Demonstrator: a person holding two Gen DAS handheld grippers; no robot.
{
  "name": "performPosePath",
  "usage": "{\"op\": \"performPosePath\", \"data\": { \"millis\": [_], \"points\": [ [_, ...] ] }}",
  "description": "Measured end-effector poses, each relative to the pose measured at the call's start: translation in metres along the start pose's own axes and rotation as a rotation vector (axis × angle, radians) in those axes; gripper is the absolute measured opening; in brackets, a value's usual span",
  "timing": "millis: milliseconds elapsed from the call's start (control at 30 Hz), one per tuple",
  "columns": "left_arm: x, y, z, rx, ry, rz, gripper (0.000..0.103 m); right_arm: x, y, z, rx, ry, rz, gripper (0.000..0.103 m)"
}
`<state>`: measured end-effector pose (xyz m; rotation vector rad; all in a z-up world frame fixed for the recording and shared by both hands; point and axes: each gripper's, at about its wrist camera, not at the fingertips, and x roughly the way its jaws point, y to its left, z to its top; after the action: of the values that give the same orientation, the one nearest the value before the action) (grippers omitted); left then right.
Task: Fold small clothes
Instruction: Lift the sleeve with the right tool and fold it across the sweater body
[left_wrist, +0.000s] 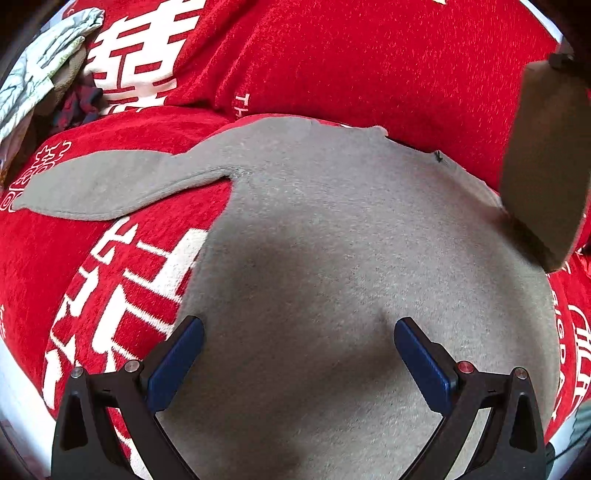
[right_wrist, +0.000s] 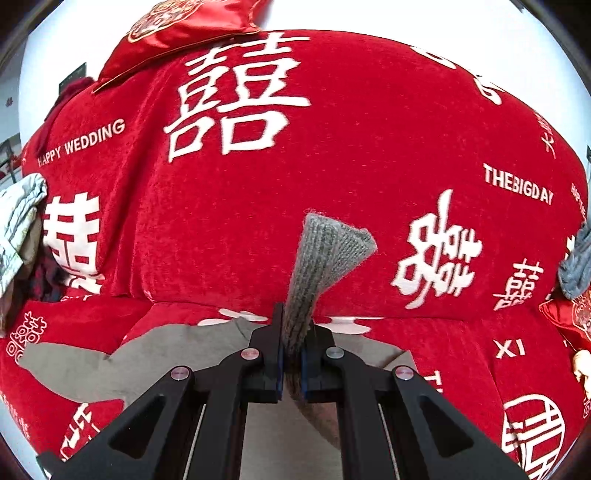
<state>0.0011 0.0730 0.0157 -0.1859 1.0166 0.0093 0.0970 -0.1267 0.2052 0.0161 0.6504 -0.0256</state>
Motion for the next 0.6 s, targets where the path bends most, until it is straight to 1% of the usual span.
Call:
{"op": "performPosePath", "data": {
  "millis": [167, 267, 467, 600],
  "points": [
    [-0.007, 0.009, -0.001, -0.008, -0.003, -0.013, 0.103, 0.007, 0.026, 0.001, 0.011, -0.01, 0.03, 0.007],
    [-0.012, 0.017, 0.0, -0.016, -0.007, -0.014, 0.103, 0.017, 0.048, -0.007, 0.001, 0.008, 0.052, 0.007],
    [-0.024, 0.04, 0.003, -0.051, -0.027, -0.01, 0.103, 0.038, 0.086, -0.03, -0.027, 0.062, 0.092, 0.007],
    [-0.023, 0.053, 0.003, -0.068, -0.024, 0.003, 0.103, 0.055, 0.115, -0.053, -0.065, 0.114, 0.124, 0.007]
  ]
}}
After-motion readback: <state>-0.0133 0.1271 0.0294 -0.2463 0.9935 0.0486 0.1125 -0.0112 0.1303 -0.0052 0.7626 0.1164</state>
